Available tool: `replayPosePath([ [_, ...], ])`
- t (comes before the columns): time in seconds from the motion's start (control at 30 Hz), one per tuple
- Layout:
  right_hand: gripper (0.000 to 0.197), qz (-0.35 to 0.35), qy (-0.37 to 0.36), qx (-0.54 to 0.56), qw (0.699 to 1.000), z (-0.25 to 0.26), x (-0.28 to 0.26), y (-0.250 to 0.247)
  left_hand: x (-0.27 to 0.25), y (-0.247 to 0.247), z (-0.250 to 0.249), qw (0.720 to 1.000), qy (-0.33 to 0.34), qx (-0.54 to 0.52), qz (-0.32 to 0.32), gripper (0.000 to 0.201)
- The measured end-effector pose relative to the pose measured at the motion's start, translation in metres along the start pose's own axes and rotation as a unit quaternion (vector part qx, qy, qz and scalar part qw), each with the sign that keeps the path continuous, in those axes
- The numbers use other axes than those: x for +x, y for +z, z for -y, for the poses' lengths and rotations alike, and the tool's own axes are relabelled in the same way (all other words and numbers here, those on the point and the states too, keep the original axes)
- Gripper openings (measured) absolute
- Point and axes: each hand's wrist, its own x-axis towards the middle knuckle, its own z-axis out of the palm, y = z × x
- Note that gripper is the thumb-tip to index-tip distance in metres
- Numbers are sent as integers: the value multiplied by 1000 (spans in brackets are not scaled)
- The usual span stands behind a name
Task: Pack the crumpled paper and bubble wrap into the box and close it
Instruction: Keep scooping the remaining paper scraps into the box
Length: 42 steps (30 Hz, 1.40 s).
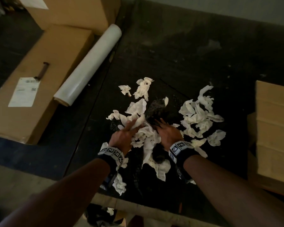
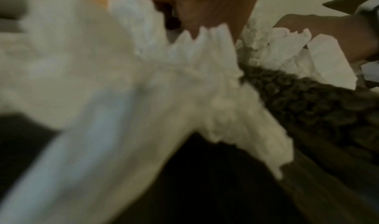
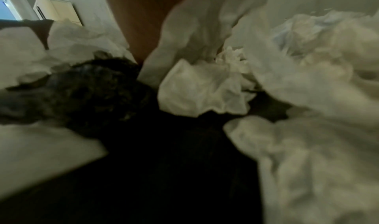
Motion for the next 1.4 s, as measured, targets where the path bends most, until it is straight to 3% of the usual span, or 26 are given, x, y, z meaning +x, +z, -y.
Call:
replayPosePath([
  [0.27,61,-47,-10,-1,999,-5,-1,-5,-2,-17,-5,996,-15,-69,-47,80],
  [0.43,53,-86,-21,6,996,-1,-9,-33,-10,-41,-11,992,18,-90,-88,89],
  [0.63,94,-101,-15,-5,995,-6,-48,-58,-20,-49,-21,982,115,-101,-108,88],
  [0.73,103,-3,-29,-32,999,-8,-73,-56,-30,-36,-24,982,158,-85,-62,85],
  [0.83,119,86,-17,-66,994,-9,-96,-49,-46,-31,-26,994,112,1,6,107],
  [0.97,140,62,7,-32,998,-6,-127,-48,-81,-41,-15,995,59,51,56,140],
  [1.13,149,31,45,-70,996,-22,-158,-34,-115,-31,34,986,13,103,132,156],
  [1.27,137,60,107,-53,991,-39,-166,-1,-119,-13,51,985,21,59,159,154],
  [1.4,106,44,58,-17,997,-27,-147,18,-101,7,28,987,38,51,146,145],
])
